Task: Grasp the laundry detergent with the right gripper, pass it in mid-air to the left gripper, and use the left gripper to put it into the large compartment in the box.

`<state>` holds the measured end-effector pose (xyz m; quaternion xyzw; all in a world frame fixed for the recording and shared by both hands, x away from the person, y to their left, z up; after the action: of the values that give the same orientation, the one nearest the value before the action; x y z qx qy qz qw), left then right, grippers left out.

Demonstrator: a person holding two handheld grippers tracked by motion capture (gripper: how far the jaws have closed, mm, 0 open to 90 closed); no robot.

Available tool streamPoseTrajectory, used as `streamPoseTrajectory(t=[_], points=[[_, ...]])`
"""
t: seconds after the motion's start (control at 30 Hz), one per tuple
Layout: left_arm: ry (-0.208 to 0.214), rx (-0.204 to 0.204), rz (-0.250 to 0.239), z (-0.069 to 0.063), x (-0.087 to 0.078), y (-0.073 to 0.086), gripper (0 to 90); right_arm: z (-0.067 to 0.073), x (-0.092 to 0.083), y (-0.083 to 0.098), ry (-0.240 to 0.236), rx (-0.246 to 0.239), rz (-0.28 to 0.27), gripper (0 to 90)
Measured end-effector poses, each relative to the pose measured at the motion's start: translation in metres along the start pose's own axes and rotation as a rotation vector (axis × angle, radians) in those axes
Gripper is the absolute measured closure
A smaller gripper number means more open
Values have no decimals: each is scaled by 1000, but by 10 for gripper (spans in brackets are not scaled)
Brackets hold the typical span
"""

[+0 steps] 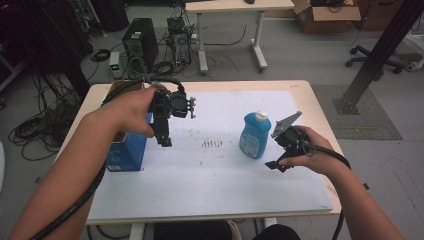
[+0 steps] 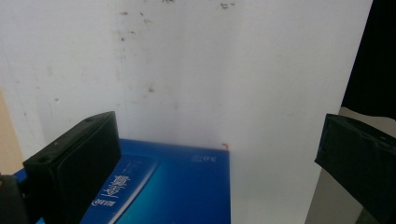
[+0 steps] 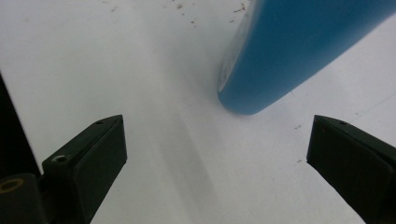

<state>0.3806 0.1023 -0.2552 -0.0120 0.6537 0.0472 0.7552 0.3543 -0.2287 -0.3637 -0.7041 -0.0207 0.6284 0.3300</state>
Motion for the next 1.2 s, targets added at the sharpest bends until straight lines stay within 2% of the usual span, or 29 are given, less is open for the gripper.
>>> streamPoseTrajectory(t=[0.03,0.17,0.37,0.6,0.67,0.77,0.87,0.97,1.07,1.1,1.2], points=[[0,4,1,0,0,0,1,-3,3,3,2,18,-22,49],[3,0,-1,3,1,-2,2,-8,7,7,27,31,-42,48],[5,3,12,4,1,-2,2,-15,16,10,58,74,-114,49],[2,1,24,6,-2,0,2,-18,25,7,62,84,-170,46],[0,0,24,6,-2,1,3,-19,28,7,51,90,-189,49],[3,4,48,5,2,0,3,-19,33,6,64,91,-218,45],[7,7,51,4,4,0,3,-20,35,5,71,95,-238,46],[9,8,50,4,5,0,4,-20,40,5,100,109,-268,42],[6,5,53,4,6,0,4,-20,42,6,99,116,-274,45],[10,10,69,3,7,1,4,-20,43,6,112,115,-292,39],[12,8,66,3,9,1,4,-20,45,6,115,125,-308,36]])
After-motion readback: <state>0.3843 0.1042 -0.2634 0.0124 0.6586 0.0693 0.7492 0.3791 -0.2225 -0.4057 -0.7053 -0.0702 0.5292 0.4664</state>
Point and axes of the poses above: each handheld gripper's, and its own axes: x roughly forward along the jaws, y roughly out of its underside, z roughly to its left, the point moved 1 cm from there along x, roughly forward along the jaws, and after that the axes turned 3 degrees about -y, right-handed, at the moved point
